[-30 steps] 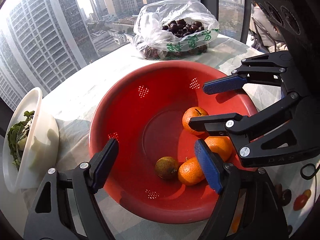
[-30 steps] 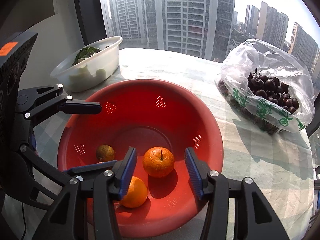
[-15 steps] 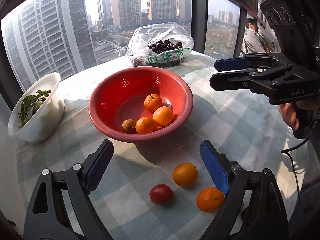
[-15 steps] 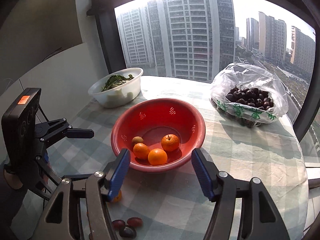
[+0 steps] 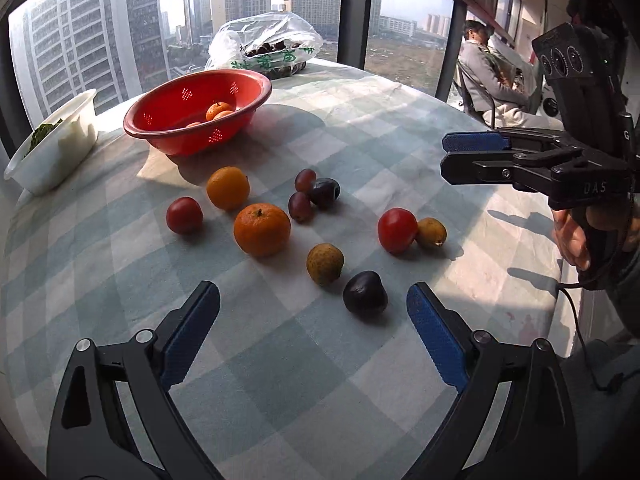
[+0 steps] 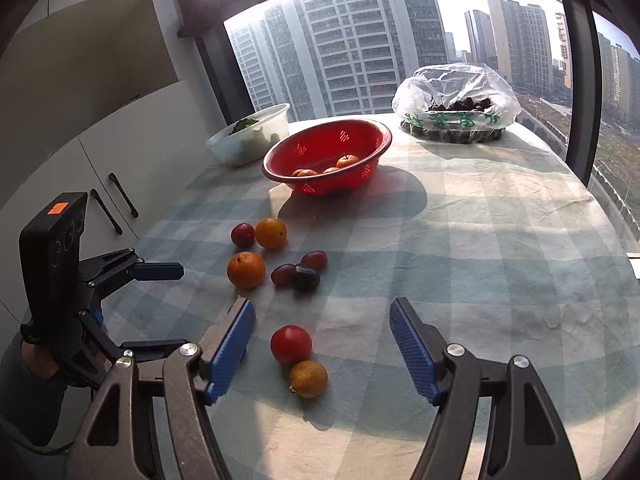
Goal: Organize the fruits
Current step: 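Grasp the dark plum with the left gripper while the right gripper grasps a brown pear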
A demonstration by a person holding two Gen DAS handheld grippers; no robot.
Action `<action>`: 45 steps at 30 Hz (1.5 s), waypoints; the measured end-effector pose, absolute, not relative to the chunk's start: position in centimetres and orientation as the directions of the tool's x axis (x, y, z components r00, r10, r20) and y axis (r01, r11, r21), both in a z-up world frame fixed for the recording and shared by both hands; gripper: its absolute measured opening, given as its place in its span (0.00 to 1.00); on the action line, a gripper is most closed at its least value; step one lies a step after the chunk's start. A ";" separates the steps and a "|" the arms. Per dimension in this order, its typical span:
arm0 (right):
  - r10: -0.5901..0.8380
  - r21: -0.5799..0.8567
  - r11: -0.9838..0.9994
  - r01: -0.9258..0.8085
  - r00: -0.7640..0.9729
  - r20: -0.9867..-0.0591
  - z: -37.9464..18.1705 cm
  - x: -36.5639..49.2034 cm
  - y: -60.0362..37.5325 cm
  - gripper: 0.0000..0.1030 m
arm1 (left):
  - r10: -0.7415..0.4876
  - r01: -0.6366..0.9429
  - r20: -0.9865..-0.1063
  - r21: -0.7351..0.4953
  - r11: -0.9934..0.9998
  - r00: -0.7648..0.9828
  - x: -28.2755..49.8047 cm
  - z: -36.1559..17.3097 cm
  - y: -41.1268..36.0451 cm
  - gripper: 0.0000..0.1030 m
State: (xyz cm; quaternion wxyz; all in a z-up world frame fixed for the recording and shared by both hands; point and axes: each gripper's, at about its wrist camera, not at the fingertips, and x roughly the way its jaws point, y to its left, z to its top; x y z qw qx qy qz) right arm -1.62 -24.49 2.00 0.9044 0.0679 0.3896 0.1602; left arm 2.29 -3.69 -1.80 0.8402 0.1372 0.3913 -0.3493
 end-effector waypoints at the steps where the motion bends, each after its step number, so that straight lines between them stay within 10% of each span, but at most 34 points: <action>1: 0.344 0.254 0.939 -0.232 0.641 -0.687 1.5 -2.1 -24.4 0.71 | -0.480 0.695 -0.756 -0.047 0.717 0.445 1.7 -2.3 -3.9 0.92; 4: 0.340 0.266 0.940 -0.213 0.634 -0.694 0.7 -3.1 -24.0 0.70 | -0.477 0.678 -0.758 -0.062 0.733 0.446 1.0 -3.2 -4.4 0.92; 8: 0.317 0.238 0.948 -0.210 0.642 -0.698 0.5 -3.7 -23.6 0.68 | -0.481 0.677 -0.766 -0.083 0.731 0.426 1.1 -3.7 -5.4 0.62; 17: 0.324 0.274 0.945 -0.179 0.630 -0.706 -0.3 -4.0 -24.2 0.65 | -0.482 0.688 -0.782 -0.097 0.720 0.394 2.4 -4.0 -7.0 0.32; 45: 0.312 0.229 0.950 -0.213 0.596 -0.740 -1.3 -3.6 -22.5 0.58 | -0.484 0.666 -0.784 -0.124 0.736 0.388 2.7 -4.3 -5.7 0.24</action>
